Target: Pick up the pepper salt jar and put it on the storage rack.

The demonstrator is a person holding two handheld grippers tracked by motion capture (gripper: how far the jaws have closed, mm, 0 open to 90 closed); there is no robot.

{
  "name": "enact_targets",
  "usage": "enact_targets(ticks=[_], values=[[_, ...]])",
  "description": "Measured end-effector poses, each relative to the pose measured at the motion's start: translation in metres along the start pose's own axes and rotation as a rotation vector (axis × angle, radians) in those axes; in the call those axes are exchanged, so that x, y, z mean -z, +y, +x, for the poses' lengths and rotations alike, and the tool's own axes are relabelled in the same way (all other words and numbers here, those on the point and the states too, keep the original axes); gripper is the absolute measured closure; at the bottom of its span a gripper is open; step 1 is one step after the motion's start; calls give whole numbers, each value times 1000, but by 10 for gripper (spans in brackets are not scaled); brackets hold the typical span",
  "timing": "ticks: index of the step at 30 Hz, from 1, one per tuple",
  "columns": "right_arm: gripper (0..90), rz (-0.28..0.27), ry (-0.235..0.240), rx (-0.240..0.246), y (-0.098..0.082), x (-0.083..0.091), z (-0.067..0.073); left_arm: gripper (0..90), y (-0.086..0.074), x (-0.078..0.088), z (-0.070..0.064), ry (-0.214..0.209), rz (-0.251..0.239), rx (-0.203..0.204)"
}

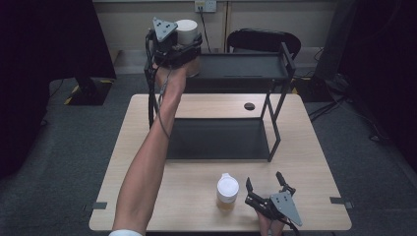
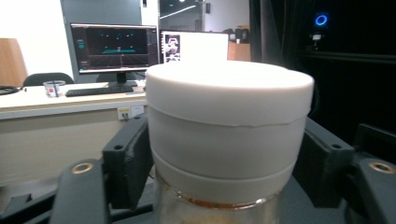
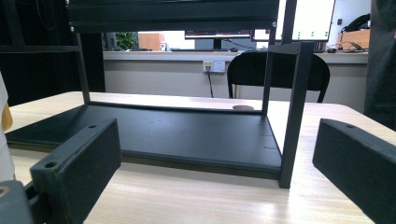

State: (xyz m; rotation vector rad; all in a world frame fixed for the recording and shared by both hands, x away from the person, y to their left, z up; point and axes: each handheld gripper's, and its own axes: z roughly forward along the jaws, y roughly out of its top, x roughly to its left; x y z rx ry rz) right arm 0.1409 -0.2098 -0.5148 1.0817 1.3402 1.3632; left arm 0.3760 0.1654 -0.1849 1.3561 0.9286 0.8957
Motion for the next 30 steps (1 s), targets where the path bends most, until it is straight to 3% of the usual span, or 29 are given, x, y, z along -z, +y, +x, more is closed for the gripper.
enact_targets(ticks=[4, 7, 12, 23, 30], values=[[0, 0, 0, 0, 0, 0, 0, 174, -2, 1, -1, 1, -6, 3], [0, 0, 0, 0, 0, 0, 0, 101, -8, 6, -9, 39, -39, -21], [0, 0, 0, 1, 0, 0, 0, 11, -9, 14, -10, 37, -52, -35], [0, -1, -1, 1, 0, 0, 0, 1, -24, 42, -4, -1, -87, -31], [0, -1, -1, 2, 0, 0, 0, 2, -33, 59, -1, -58, -117, -8]])
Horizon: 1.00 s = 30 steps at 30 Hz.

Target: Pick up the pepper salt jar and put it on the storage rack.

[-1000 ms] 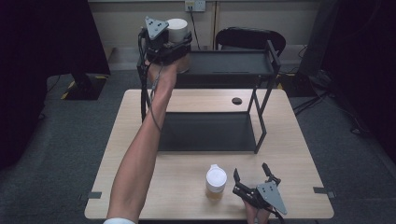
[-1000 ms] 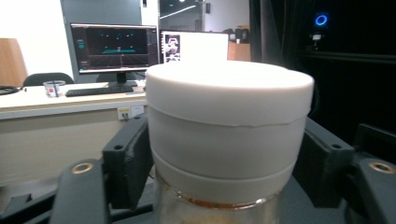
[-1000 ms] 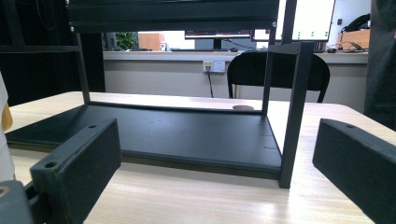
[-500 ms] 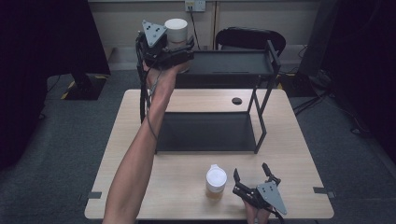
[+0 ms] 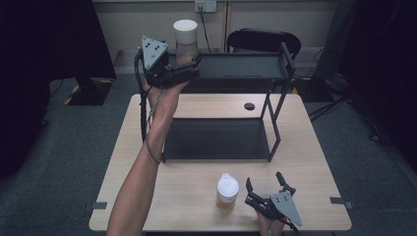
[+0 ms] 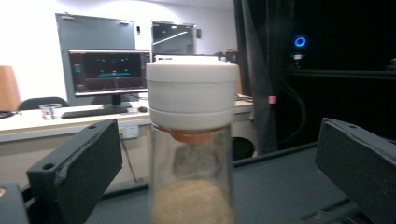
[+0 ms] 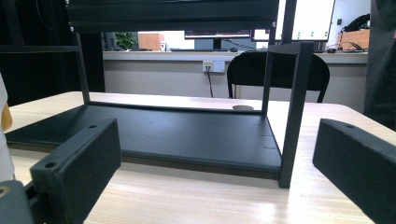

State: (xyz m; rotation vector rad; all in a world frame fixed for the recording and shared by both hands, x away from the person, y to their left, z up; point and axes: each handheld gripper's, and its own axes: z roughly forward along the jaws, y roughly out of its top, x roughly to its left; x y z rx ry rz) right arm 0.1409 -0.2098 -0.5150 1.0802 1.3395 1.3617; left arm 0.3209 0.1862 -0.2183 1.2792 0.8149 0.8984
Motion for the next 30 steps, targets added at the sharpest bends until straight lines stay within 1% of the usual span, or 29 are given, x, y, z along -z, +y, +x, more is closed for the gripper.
enact_targets(ticks=[6, 7, 9, 12, 13, 16, 20, 23, 27, 30], values=[[0, 0, 0, 0, 0, 0, 0, 2, -7, 16, -3, 11, -16, -17], [0, 0, 0, 0, 0, 0, 0, 2, -9, 19, -4, 14, -19, -18], [0, 0, 0, 0, 0, 0, 0, 2, -12, 24, -2, 7, -26, -11], [0, 0, 0, 0, 0, 0, 0, 0, -17, 31, -5, 25, -36, -25], [0, 0, 0, 0, 0, 0, 0, 0, -20, 34, -4, 22, -43, -20], [0, 0, 0, 0, 0, 0, 0, 0, -25, 40, -3, 9, -35, -13], [0, 0, 0, 0, 0, 0, 0, 0, -34, 47, -5, 1, -37, 0], [0, 0, 0, 0, 0, 0, 0, 0, -39, 52, -9, 1, -27, -14], [0, 0, 0, 0, 0, 0, 0, 0, -46, 56, -10, -10, -22, -1], [0, 0, 1, 0, 0, 0, 0, 0, -53, 61, -12, -12, -26, -4]])
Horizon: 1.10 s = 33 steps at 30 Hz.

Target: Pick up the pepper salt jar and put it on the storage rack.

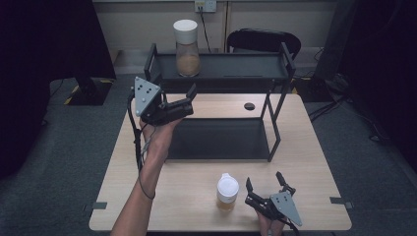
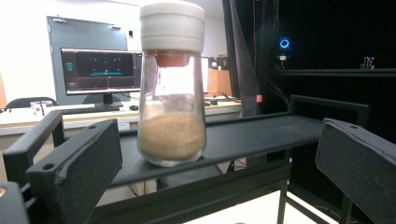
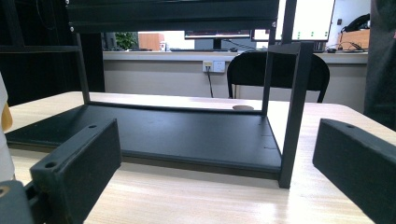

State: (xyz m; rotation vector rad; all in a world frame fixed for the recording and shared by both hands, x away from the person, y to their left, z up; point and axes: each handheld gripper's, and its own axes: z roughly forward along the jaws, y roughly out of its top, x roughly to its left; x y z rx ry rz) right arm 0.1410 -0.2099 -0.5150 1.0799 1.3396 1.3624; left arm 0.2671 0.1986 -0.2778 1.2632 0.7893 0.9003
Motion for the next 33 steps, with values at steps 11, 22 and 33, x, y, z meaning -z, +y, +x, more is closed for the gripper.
enact_targets(ticks=[11, 22, 33], values=[[0, 0, 2, 0, 0, 0, 0, 0, -24, 22, 4, -29, -12, 27], [0, 0, 2, 0, 0, 0, 0, 0, -49, 49, 0, -9, -32, 20], [0, 0, 2, 0, 0, 0, 0, 0, -68, 67, 3, 8, -26, 25]])
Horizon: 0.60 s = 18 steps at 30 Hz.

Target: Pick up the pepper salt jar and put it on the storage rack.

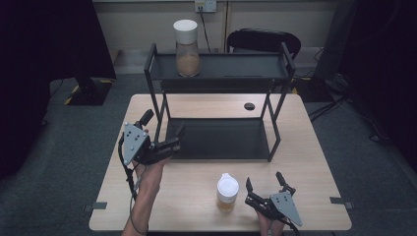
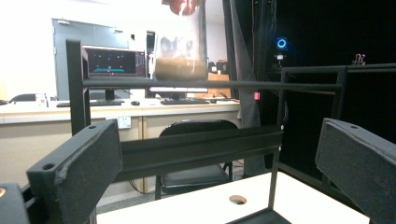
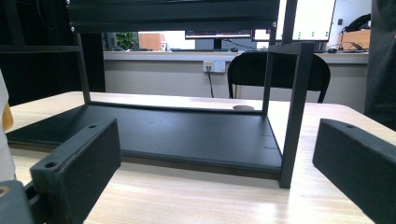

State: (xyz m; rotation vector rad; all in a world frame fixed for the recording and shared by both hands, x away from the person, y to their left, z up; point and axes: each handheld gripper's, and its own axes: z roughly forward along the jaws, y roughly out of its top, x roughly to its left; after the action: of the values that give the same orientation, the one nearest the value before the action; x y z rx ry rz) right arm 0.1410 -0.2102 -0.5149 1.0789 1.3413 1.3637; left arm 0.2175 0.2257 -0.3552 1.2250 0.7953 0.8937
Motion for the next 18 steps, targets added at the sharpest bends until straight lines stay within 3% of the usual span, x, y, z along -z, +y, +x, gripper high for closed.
enact_targets(ticks=[6, 10, 13, 18], values=[[0, 0, 0, 0, 0, 0, 0, 0, -11, 8, 3, 15, 10, 17], [0, 0, 0, 0, 0, 0, 0, 0, -20, 13, 3, 29, 6, 7], [0, 0, 0, 0, 0, 0, 0, 0, -24, 15, 2, 33, 28, -6], [0, 0, 0, 0, 0, 0, 0, 0, -37, 20, 1, 31, 46, 5]])
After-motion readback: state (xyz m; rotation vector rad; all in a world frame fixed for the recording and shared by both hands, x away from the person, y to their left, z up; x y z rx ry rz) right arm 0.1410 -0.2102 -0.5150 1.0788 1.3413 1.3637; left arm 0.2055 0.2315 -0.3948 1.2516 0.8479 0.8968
